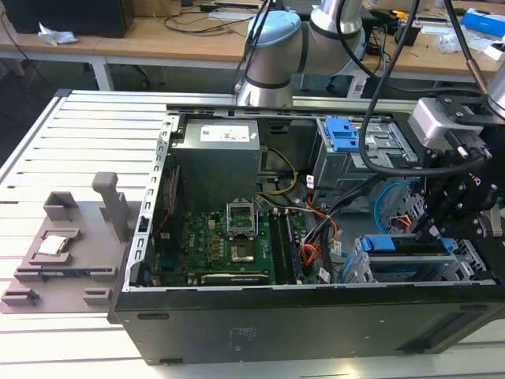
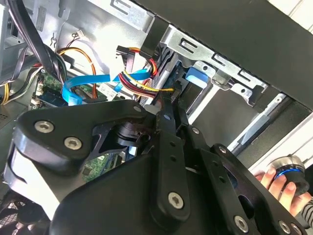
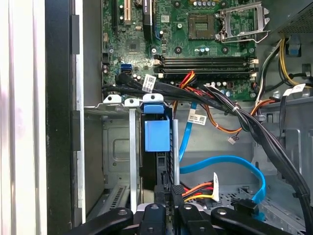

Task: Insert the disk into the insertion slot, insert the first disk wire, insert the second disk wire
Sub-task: 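Insert the first disk wire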

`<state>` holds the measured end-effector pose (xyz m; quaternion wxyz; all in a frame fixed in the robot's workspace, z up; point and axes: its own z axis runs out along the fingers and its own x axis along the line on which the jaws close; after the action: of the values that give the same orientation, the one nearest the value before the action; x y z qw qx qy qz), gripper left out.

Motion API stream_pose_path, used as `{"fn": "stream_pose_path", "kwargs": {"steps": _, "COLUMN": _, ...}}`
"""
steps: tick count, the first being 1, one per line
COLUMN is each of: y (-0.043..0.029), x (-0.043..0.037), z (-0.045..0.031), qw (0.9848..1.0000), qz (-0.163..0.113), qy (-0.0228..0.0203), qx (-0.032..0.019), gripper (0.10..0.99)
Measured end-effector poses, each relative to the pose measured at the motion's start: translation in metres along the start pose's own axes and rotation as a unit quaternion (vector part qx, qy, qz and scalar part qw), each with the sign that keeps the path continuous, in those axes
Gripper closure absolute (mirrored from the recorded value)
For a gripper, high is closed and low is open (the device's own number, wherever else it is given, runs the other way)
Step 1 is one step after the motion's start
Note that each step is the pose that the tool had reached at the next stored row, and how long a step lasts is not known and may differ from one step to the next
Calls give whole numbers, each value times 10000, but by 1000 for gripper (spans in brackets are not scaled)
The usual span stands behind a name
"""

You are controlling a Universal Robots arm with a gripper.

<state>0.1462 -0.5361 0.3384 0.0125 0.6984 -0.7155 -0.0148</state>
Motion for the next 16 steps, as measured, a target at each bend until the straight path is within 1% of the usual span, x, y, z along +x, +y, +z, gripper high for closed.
{"fn": "stream_pose_path", "kwargs": {"steps": 8, "y": -2, "x": 0, "z": 9, "qw": 10000, "qz": 0, "qy": -5, "qx": 0, "gripper": 914}}
{"fn": "stream_pose_path", "kwargs": {"steps": 9, "y": -2, "x": 0, "z": 8, "qw": 10000, "qz": 0, "qy": -4, "qx": -1, "gripper": 847}}
{"fn": "stream_pose_path", "kwargs": {"steps": 12, "y": -2, "x": 0, "z": 5, "qw": 10000, "qz": 0, "qy": -2, "qx": 0, "gripper": 847}}
{"fn": "stream_pose_path", "kwargs": {"steps": 15, "y": -1, "x": 0, "z": -39, "qw": 10000, "qz": 0, "qy": -1, "qx": -1, "gripper": 847}}
{"fn": "stream_pose_path", "kwargs": {"steps": 16, "y": 0, "x": 0, "z": -67, "qw": 10000, "qz": 0, "qy": -1, "qx": 0, "gripper": 847}}
